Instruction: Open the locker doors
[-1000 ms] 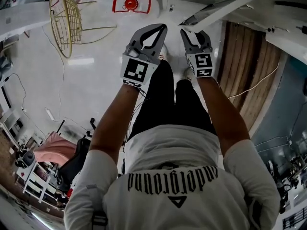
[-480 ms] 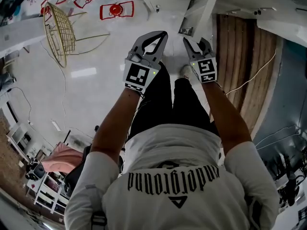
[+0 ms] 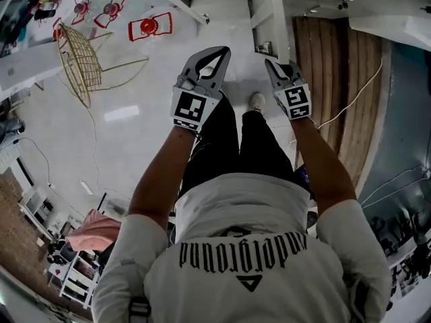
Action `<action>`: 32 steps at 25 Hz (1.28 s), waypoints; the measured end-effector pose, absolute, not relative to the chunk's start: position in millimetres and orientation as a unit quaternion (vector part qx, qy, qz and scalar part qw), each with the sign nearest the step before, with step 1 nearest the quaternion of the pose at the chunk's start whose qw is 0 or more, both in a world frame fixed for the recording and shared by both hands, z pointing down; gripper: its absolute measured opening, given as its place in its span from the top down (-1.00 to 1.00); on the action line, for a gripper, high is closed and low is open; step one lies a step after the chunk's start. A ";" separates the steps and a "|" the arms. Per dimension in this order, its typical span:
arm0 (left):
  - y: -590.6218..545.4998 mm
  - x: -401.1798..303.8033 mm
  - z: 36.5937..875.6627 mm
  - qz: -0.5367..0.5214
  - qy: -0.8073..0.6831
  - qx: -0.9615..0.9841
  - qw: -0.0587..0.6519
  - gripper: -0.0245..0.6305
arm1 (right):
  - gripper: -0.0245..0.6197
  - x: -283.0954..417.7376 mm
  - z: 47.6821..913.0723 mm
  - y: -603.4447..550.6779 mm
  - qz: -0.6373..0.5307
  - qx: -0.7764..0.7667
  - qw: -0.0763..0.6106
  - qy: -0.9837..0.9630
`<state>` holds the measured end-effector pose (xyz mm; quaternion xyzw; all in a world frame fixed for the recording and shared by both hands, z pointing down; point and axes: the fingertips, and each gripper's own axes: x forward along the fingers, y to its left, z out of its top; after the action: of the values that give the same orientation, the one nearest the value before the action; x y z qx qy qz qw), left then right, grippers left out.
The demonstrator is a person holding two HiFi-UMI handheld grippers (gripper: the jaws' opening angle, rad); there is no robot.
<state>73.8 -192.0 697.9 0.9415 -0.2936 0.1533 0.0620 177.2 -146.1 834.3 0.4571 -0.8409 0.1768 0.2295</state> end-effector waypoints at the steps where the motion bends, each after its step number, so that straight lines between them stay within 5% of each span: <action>1: -191.5 77.8 698.3 0.154 -0.294 0.941 0.062 0.90 | 0.73 186.1 836.7 -144.8 0.178 0.460 0.231 -0.838; 19: -190.8 108.3 699.4 0.159 -0.300 0.938 0.067 0.90 | 0.69 221.8 831.4 -146.4 0.172 0.451 0.233 -0.844; 32: -184.6 95.0 625.8 0.145 -0.308 0.940 0.022 0.90 | 0.19 219.5 737.7 -143.6 0.137 0.448 0.195 -0.862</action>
<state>95.0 -184.6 625.8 0.9400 -0.3082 0.1447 0.0216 219.5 -143.6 737.7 0.4476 -0.8618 0.1374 0.1951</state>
